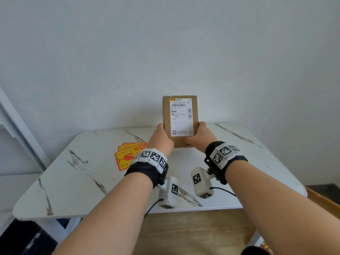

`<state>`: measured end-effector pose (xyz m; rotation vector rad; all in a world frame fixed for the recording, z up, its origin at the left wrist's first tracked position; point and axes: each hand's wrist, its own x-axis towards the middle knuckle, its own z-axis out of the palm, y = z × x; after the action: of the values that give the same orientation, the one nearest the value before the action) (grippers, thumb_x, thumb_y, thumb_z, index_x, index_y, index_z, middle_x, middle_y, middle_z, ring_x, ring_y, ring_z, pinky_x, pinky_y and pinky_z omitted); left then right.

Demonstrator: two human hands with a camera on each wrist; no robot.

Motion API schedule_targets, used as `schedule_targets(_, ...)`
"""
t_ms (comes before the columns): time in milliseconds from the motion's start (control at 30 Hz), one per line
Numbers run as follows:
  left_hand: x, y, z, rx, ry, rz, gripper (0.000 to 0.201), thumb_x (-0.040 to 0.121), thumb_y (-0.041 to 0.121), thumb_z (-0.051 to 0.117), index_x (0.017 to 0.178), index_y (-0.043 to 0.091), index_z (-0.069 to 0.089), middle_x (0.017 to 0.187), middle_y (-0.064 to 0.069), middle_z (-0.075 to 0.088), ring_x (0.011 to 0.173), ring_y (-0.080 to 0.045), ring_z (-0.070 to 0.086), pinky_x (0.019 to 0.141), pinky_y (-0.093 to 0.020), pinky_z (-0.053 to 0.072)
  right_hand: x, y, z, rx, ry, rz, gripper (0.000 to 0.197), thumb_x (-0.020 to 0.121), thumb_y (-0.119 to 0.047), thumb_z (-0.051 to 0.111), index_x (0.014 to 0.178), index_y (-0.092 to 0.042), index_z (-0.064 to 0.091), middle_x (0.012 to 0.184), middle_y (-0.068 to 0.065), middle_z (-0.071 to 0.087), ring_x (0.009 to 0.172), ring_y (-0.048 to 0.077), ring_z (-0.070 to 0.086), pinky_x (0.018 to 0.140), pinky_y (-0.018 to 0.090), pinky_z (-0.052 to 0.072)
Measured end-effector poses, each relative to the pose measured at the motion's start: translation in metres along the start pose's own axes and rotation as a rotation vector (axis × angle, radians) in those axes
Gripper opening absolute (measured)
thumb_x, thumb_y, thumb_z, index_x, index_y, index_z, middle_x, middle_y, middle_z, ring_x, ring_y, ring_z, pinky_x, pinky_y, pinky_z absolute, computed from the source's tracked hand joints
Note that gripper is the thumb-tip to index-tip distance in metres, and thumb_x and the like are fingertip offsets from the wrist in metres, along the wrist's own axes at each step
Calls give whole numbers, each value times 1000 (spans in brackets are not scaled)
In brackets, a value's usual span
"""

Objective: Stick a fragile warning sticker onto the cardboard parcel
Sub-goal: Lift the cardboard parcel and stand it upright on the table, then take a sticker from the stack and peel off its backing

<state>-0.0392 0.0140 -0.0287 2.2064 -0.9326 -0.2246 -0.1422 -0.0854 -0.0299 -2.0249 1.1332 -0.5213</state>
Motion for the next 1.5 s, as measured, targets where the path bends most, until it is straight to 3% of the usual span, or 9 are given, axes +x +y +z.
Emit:
schedule_targets(167, -9, -4, 4, 34, 8, 11, 34, 87, 7, 52, 120, 9, 45, 119, -12, 61, 101, -33, 64, 68, -33, 43, -5, 10, 10, -86, 47, 0, 50, 78, -18, 64, 119, -11, 37, 119, 13, 54, 105, 33, 60, 88, 47, 54)
schedule_targets(333, -5, -9, 11, 70, -159, -13, 41, 92, 13, 49, 132, 10, 42, 129, -11, 61, 110, -33, 62, 82, -36, 49, -5, 15, 12, -130, 42, 64, 47, 87, -22, 59, 125, -6, 37, 123, 16, 56, 106, 34, 60, 82, 40, 52)
schedule_targets(567, 2, -18, -10, 260, -198, -11, 57, 93, 10, 43, 149, 12, 34, 147, -15, 44, 130, -32, 49, 101, -37, 43, -10, 10, 3, -443, -63, 92, 25, 93, -23, 47, 109, -9, 61, 85, 4, 60, 77, 24, 61, 65, 30, 47)
schedule_targets(767, 9, -52, -45, 418, -172, -82, 41, 92, 7, 41, 128, 2, 59, 134, -18, 58, 121, -35, 56, 96, -35, 45, -18, -17, 18, -466, -249, 44, 20, 89, -18, 51, 94, -5, 65, 89, 9, 75, 79, 25, 72, 76, 34, 60)
schedule_targets(900, 4, -82, -59, 547, -231, -197, 39, 97, 12, 38, 130, 6, 59, 135, -13, 59, 124, -30, 56, 102, -34, 43, -25, -41, 43, -474, -278, -65, 26, 89, -24, 54, 67, -11, 51, 74, 5, 62, 65, 19, 57, 59, 26, 47)
schedule_targets(1033, -6, -105, -66, 646, -315, -201, 40, 97, 12, 39, 130, 8, 59, 134, -12, 60, 121, -29, 58, 99, -32, 44, -29, -60, 79, -517, -321, -127, 34, 92, -28, 54, 63, -11, 45, 64, 3, 51, 54, 16, 49, 49, 24, 39)
schedule_targets(1133, -9, -112, -69, 613, -355, -218, 43, 99, 14, 39, 141, 13, 50, 145, -10, 50, 132, -28, 49, 109, -34, 39, -32, -67, 99, -528, -348, -135, 37, 93, -24, 53, 60, -12, 41, 61, 1, 45, 52, 14, 43, 47, 24, 34)
schedule_targets(1333, -9, -118, -72, 564, -397, -264, 48, 99, 13, 41, 147, 14, 42, 151, -10, 42, 137, -29, 44, 113, -33, 35, -31, -70, 130, -610, -335, -107, 26, 92, -19, 47, 67, -13, 44, 71, 4, 50, 76, 24, 52, 65, 30, 42)
schedule_targets(1500, -10, -119, -73, 557, -425, -230, 49, 97, 12, 42, 146, 13, 44, 150, -12, 44, 135, -30, 46, 111, -34, 38, -16, -66, 158, -647, -285, -84, 20, 82, -26, 46, 94, -12, 55, 104, 14, 63, 87, 30, 56, 72, 35, 45)
